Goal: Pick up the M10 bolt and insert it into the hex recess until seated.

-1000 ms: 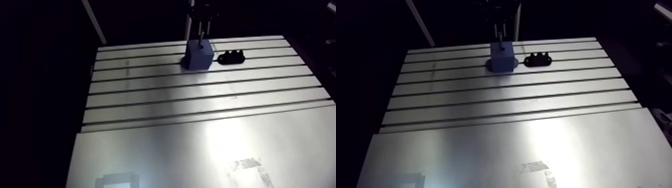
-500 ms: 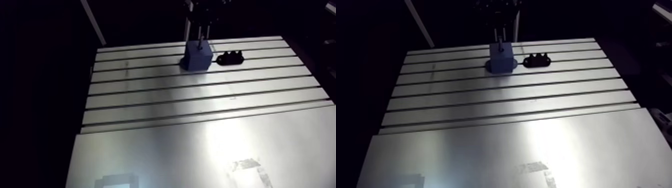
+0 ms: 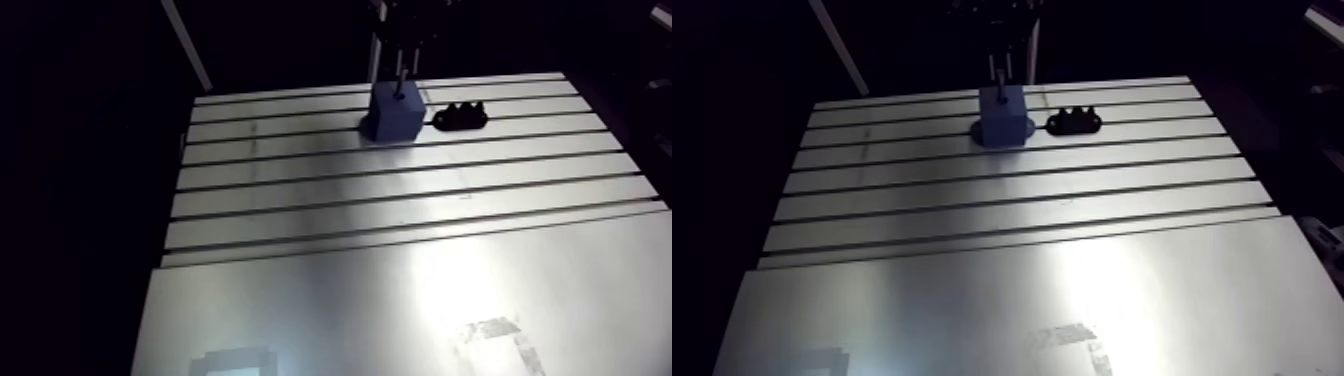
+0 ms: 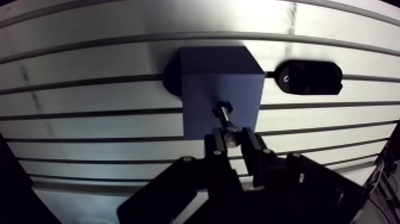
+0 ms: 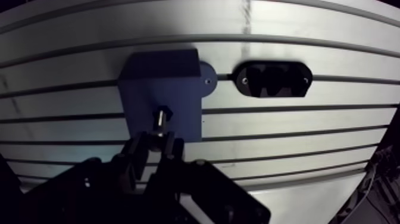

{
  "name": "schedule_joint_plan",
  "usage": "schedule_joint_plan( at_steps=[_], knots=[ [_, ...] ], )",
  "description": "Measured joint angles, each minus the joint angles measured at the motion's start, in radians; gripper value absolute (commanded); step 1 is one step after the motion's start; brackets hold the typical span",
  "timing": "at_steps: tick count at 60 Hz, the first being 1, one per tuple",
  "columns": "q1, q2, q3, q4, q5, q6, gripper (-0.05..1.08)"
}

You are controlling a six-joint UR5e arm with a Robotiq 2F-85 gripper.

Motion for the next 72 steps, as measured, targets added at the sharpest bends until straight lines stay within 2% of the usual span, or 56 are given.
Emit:
schedule_joint_plan(
  at_steps=[72],
  knots=[
    [-0.002, -0.003, 0.019, -0.008, 0.001, -0.003, 0.81]
  ],
)
